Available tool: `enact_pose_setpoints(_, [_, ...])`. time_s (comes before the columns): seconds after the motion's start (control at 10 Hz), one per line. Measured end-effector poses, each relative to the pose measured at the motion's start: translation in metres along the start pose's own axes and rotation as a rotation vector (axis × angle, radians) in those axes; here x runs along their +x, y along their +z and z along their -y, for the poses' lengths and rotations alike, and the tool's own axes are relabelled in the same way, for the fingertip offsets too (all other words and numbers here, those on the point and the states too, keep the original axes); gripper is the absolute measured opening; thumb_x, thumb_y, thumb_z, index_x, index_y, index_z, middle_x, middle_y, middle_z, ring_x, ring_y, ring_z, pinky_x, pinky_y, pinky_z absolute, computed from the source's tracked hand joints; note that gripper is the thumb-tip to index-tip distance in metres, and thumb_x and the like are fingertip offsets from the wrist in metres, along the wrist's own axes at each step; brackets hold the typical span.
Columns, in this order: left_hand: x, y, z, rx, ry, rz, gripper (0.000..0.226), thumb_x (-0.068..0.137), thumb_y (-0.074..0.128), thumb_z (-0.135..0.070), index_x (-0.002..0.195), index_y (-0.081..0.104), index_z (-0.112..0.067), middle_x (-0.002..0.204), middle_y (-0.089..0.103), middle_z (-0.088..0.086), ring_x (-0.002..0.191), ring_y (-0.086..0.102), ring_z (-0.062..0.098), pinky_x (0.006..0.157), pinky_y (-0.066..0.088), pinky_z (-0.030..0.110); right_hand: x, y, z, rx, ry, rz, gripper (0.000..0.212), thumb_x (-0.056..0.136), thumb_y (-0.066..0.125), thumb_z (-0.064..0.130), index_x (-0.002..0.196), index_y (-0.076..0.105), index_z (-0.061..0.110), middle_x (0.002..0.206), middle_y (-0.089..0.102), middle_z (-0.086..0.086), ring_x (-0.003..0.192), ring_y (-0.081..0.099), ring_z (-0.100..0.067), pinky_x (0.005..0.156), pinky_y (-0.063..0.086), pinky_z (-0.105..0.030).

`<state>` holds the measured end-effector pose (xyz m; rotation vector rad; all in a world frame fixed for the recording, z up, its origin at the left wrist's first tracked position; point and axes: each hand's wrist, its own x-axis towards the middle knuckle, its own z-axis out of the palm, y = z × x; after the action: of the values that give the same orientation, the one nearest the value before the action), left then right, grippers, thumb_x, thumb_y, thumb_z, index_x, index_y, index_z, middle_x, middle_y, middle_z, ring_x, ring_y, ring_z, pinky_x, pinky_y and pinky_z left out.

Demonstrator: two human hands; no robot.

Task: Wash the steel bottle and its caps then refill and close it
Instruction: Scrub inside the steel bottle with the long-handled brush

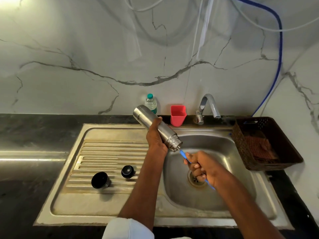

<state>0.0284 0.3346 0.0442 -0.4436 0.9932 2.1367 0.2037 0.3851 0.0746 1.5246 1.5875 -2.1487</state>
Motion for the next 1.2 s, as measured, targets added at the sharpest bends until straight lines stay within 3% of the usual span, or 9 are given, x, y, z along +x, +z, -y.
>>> enact_pose_setpoints(0.2, [0.005, 0.005, 0.005, -0.104, 0.062, -0.1, 0.093, 0.041, 0.093, -0.03, 0.126, 0.068, 0.001, 0.091, 0.074, 0.016, 0.076, 0.071, 0.032, 0.081, 0.063, 0.05, -0.005, 0.012, -0.031, -0.957, -0.746, -0.707, 0.018, 0.097, 0.064, 0.041, 0.107, 0.07, 0.027, 0.094, 0.071, 0.004, 0.089, 0.067, -0.028, 0.071, 0.051, -0.039])
enact_pose_setpoints(0.3, [0.006, 0.005, 0.007, -0.133, 0.072, -0.103, 0.099, 0.038, 0.092, -0.03, 0.127, 0.067, 0.002, 0.092, 0.073, 0.017, 0.078, 0.071, 0.033, 0.082, 0.063, 0.051, -0.01, 0.017, -0.028, -0.98, -0.782, -0.697, 0.011, 0.098, 0.062, 0.034, 0.1, 0.07, 0.027, 0.083, 0.068, 0.001, 0.077, 0.065, -0.031, 0.06, 0.044, -0.035])
enact_pose_setpoints(0.4, [-0.001, 0.004, 0.003, -0.086, 0.085, -0.025, 0.075, 0.059, 0.09, -0.027, 0.124, 0.065, 0.0, 0.089, 0.07, 0.016, 0.071, 0.07, 0.029, 0.067, 0.062, 0.041, -0.006, 0.006, -0.004, -0.15, -0.179, -0.131, 0.023, 0.102, 0.056, 0.034, 0.094, 0.072, 0.02, 0.056, 0.043, 0.004, 0.042, 0.036, -0.014, 0.041, 0.022, -0.023])
enact_pose_setpoints(0.5, [-0.002, 0.004, -0.001, -0.026, 0.103, 0.04, 0.043, 0.081, 0.081, -0.02, 0.116, 0.063, -0.002, 0.088, 0.068, 0.017, 0.071, 0.07, 0.03, 0.066, 0.06, 0.039, -0.008, -0.004, 0.001, 0.089, -0.067, 0.119, 0.037, 0.103, 0.055, 0.043, 0.101, 0.069, 0.009, 0.055, 0.037, 0.005, 0.04, 0.025, -0.006, 0.038, 0.017, -0.019])
enact_pose_setpoints(0.7, [0.004, 0.01, -0.003, -0.045, 0.149, -0.011, 0.054, 0.078, 0.084, -0.019, 0.123, 0.063, 0.002, 0.091, 0.071, 0.022, 0.076, 0.073, 0.034, 0.087, 0.06, 0.055, -0.011, 0.02, -0.021, -1.061, -0.899, -0.747, 0.02, 0.092, 0.069, 0.047, 0.095, 0.07, 0.028, 0.083, 0.067, 0.005, 0.077, 0.066, -0.022, 0.06, 0.048, -0.033])
enact_pose_setpoints(0.8, [0.006, 0.009, -0.003, -0.049, 0.141, -0.018, 0.053, 0.077, 0.085, -0.02, 0.121, 0.063, 0.0, 0.091, 0.072, 0.021, 0.076, 0.073, 0.033, 0.084, 0.062, 0.053, -0.015, 0.021, -0.007, -0.939, -0.768, -0.617, 0.019, 0.099, 0.061, 0.041, 0.097, 0.071, 0.025, 0.083, 0.07, 0.001, 0.076, 0.065, -0.025, 0.062, 0.05, -0.034])
enact_pose_setpoints(0.9, [0.004, 0.006, -0.005, -0.051, 0.121, 0.005, 0.057, 0.071, 0.086, -0.024, 0.119, 0.064, -0.001, 0.089, 0.071, 0.018, 0.075, 0.073, 0.031, 0.074, 0.061, 0.044, -0.013, 0.012, 0.005, -0.254, -0.406, -0.254, 0.026, 0.098, 0.068, 0.035, 0.089, 0.078, 0.013, 0.057, 0.053, 0.001, 0.04, 0.041, -0.01, 0.038, 0.03, -0.022])
enact_pose_setpoints(1.0, [0.002, 0.008, -0.004, 0.002, 0.129, 0.017, 0.057, 0.072, 0.086, -0.024, 0.119, 0.064, -0.002, 0.091, 0.071, 0.018, 0.081, 0.071, 0.033, 0.073, 0.061, 0.043, -0.013, 0.004, 0.001, -0.024, -0.23, -0.038, 0.033, 0.101, 0.064, 0.038, 0.096, 0.077, 0.008, 0.056, 0.043, 0.002, 0.039, 0.026, -0.007, 0.039, 0.022, -0.019])
enact_pose_setpoints(1.2, [0.005, 0.01, 0.003, -0.038, 0.205, -0.128, 0.06, 0.066, 0.09, -0.021, 0.118, 0.068, -0.001, 0.097, 0.075, 0.02, 0.079, 0.074, 0.036, 0.081, 0.064, 0.056, -0.013, 0.013, -0.018, -1.098, -0.648, -0.712, 0.034, 0.099, 0.052, 0.057, 0.102, 0.067, 0.027, 0.092, 0.069, 0.003, 0.088, 0.065, -0.026, 0.07, 0.05, -0.037])
